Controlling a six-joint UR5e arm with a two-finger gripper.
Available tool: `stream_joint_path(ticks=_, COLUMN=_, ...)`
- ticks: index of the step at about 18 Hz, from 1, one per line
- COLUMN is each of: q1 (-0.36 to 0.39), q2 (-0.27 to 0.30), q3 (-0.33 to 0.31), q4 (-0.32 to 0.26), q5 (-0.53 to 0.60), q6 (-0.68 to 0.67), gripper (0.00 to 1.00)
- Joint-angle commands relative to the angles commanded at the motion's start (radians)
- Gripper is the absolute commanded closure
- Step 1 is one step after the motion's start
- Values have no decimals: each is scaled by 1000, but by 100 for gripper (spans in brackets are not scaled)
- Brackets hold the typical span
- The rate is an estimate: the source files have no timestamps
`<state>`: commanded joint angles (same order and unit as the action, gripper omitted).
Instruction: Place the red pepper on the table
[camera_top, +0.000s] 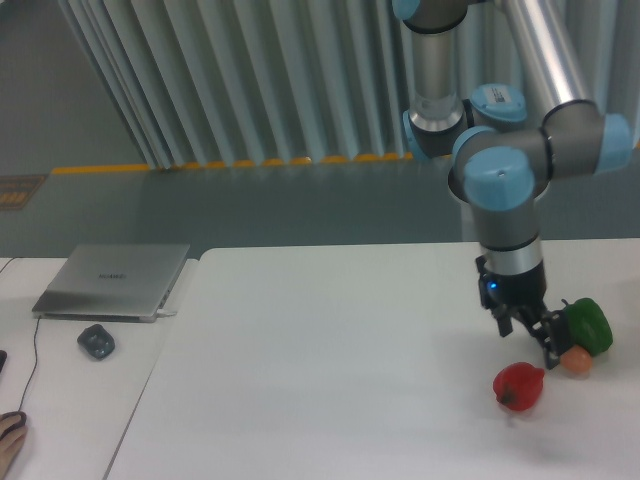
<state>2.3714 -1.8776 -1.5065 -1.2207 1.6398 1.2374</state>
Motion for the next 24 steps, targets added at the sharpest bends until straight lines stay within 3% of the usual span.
stream_joint_path(ticks=5, q1=69, q2=23, q3=9, q4=-72, q5=3, q6=316, gripper=0)
stream_joint_path(ticks=7, q1=91, q2=28, q3=8, q4=-75, q5=-5, q6=462, gripper=0)
stream_joint_path(ticks=10, q1=132, q2=34, q3=3, q4=-79, q5=-35, q6=540, gripper=0)
stream_joint_path(ticks=13, q1=147, q2=35, q3=-3, q4=-79, q5=-54, q6=709, gripper=0)
stream_joint_path(ticks=24, q1=147, q2=34, q3=-9, q4=-71, q5=-72, q6=711, gripper=0)
